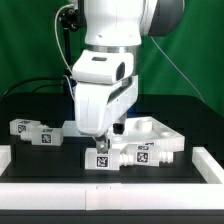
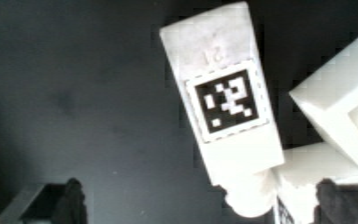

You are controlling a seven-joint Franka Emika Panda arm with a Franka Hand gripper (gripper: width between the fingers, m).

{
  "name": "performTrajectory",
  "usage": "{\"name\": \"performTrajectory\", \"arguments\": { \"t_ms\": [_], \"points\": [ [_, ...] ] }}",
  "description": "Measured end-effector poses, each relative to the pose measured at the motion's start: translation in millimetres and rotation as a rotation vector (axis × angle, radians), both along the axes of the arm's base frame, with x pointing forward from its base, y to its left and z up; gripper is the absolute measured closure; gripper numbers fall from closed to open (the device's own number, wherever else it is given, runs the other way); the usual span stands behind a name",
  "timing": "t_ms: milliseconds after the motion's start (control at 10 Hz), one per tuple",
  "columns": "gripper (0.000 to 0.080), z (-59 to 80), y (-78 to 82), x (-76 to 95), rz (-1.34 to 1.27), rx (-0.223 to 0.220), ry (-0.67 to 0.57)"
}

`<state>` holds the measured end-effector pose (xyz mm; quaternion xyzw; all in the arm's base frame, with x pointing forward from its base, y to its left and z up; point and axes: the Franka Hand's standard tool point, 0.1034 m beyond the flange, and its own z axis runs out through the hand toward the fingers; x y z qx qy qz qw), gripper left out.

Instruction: Assemble one leg

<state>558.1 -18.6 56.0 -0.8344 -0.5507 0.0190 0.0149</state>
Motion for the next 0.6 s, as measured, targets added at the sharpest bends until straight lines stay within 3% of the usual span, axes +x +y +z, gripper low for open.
{"name": "performTrajectory", "arguments": {
  "t_ms": [300, 600],
  "points": [
    [0.0150, -1.9, -0.6, -1.2, 0.005, 0.001, 0.002],
    [0.0150, -19.6, -26.2, -18.7, 0.151, 0.008, -0.012]
  ]
}}
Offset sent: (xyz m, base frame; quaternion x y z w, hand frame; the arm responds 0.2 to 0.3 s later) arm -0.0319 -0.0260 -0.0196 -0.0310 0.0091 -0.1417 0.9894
